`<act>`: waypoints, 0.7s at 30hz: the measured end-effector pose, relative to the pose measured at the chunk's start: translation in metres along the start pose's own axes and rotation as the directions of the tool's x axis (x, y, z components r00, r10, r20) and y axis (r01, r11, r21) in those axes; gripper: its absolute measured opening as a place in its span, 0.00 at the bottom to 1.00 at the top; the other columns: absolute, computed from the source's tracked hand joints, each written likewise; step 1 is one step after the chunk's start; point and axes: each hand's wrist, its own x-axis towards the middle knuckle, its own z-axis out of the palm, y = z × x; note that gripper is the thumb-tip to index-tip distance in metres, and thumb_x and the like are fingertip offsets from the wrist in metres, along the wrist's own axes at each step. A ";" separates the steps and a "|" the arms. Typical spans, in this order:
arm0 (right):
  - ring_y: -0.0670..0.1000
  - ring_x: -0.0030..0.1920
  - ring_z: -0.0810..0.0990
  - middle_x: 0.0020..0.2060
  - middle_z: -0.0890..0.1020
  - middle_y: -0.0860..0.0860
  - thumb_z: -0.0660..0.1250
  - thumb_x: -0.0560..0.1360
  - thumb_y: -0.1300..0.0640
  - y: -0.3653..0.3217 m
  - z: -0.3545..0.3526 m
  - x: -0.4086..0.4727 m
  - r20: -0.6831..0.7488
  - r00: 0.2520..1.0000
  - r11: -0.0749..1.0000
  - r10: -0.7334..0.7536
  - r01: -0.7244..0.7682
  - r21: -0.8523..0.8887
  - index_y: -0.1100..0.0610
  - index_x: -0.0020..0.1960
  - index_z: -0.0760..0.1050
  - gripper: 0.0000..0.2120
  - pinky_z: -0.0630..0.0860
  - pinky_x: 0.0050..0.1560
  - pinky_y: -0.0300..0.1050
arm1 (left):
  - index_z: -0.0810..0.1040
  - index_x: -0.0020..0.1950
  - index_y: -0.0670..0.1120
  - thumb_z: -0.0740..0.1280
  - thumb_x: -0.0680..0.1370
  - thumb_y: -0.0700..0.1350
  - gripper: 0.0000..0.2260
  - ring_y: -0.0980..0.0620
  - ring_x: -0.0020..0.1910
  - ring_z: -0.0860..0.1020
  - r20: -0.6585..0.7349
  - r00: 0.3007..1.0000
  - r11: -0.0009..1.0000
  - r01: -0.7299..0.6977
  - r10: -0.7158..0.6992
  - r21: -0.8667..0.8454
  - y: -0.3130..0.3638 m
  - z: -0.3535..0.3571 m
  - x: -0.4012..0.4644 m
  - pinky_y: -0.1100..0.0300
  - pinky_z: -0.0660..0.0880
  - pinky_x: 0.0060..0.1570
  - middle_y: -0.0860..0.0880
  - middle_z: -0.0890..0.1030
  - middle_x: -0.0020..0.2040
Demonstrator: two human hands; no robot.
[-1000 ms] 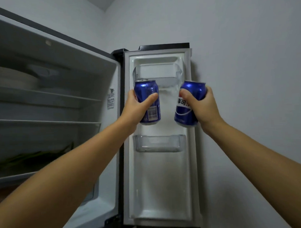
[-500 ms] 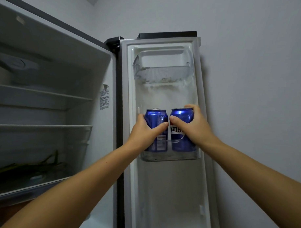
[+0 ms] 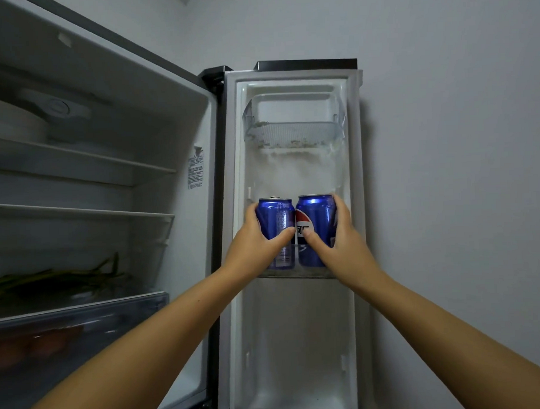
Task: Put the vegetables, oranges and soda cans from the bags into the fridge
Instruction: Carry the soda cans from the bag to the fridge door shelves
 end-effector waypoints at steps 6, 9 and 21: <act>0.38 0.67 0.60 0.73 0.60 0.44 0.61 0.77 0.45 0.015 -0.008 -0.027 0.057 0.998 0.996 -0.015 0.020 -0.089 0.47 0.77 0.43 0.37 0.64 0.67 0.41 | 0.57 0.74 0.55 0.60 0.74 0.64 0.31 0.54 0.63 0.73 -0.092 0.996 0.990 0.023 -0.011 0.138 -0.009 0.009 -0.031 0.52 0.75 0.60 0.52 0.71 0.67; 0.41 0.74 0.49 0.76 0.52 0.47 0.57 0.78 0.42 0.018 -0.006 -0.059 -0.024 0.996 0.985 -0.091 0.086 -0.152 0.49 0.76 0.45 0.34 0.54 0.75 0.46 | 0.52 0.76 0.55 0.59 0.78 0.58 0.29 0.55 0.72 0.64 -0.093 0.996 0.971 0.010 0.013 0.239 -0.006 0.011 -0.065 0.51 0.66 0.69 0.53 0.60 0.75; 0.49 0.67 0.70 0.67 0.71 0.49 0.60 0.79 0.54 -0.032 0.080 -0.226 0.449 0.893 0.995 -0.044 0.000 0.099 0.54 0.71 0.64 0.21 0.69 0.67 0.47 | 0.69 0.67 0.51 0.59 0.81 0.48 0.14 0.58 0.60 0.73 -0.267 0.924 0.863 0.359 -0.274 0.356 -0.017 -0.058 -0.278 0.56 0.73 0.61 0.55 0.73 0.60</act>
